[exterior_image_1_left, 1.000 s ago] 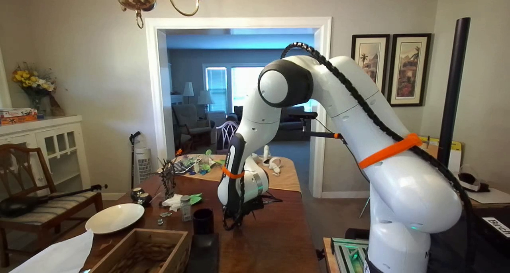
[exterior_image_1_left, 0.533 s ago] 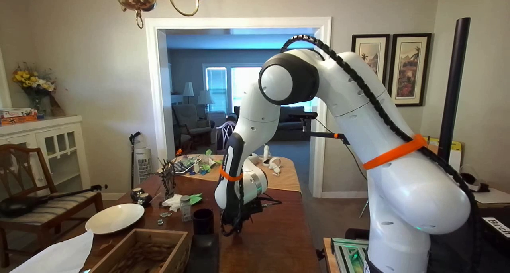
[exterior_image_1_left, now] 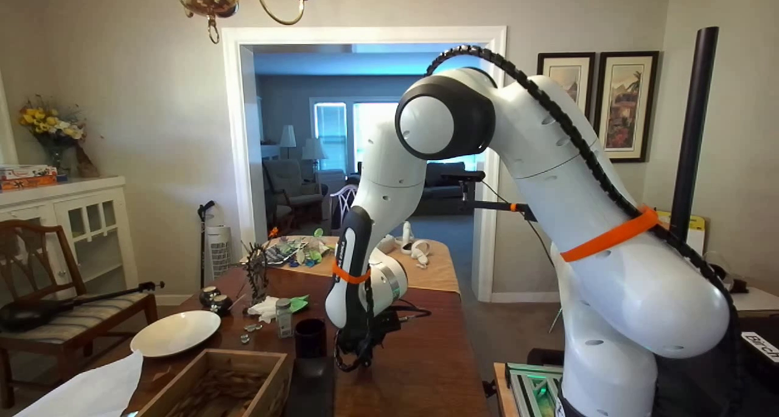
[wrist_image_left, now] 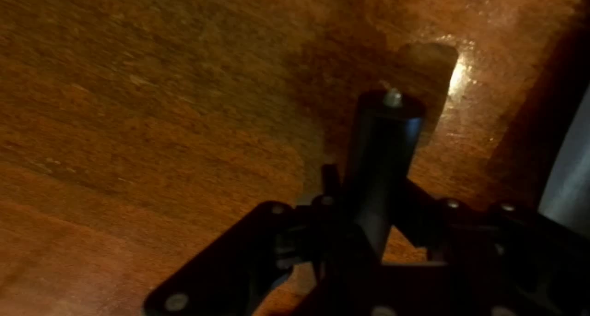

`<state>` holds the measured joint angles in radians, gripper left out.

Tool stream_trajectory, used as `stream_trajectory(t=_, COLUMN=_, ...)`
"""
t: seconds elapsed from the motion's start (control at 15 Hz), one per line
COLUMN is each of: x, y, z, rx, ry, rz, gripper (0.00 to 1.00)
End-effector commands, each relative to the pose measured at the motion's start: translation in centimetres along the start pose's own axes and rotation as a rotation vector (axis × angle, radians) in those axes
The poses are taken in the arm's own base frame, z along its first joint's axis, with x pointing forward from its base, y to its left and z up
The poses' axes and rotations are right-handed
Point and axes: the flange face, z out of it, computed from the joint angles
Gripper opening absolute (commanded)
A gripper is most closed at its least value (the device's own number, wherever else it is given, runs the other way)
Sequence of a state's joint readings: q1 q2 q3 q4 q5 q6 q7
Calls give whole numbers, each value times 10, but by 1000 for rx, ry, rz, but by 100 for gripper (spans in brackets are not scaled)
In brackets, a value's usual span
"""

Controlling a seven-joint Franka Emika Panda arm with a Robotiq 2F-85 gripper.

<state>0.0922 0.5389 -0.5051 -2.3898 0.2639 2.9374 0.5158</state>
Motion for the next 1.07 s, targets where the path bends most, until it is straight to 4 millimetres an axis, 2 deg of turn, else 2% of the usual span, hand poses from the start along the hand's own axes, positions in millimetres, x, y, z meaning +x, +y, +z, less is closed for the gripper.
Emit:
stream_trajectory(t=0.0, x=-16, y=-4, z=-9, rx=-38, ry=-50, rz=3, gripper=7)
stream_trajectory(t=0.33, x=-29, y=-7, z=-8, rx=-96, ry=-113, rz=-29, gripper=7)
stream_trajectory(t=0.87, x=-32, y=-10, z=-5, rx=-145, ry=-122, rz=-47, gripper=7)
stream_trajectory(t=0.93, x=-32, y=-10, z=-5, rx=-149, ry=-118, rz=-49, gripper=10)
stream_trajectory(t=1.0, x=-32, y=-10, z=-5, rx=-151, ry=-112, rz=-49, gripper=31)
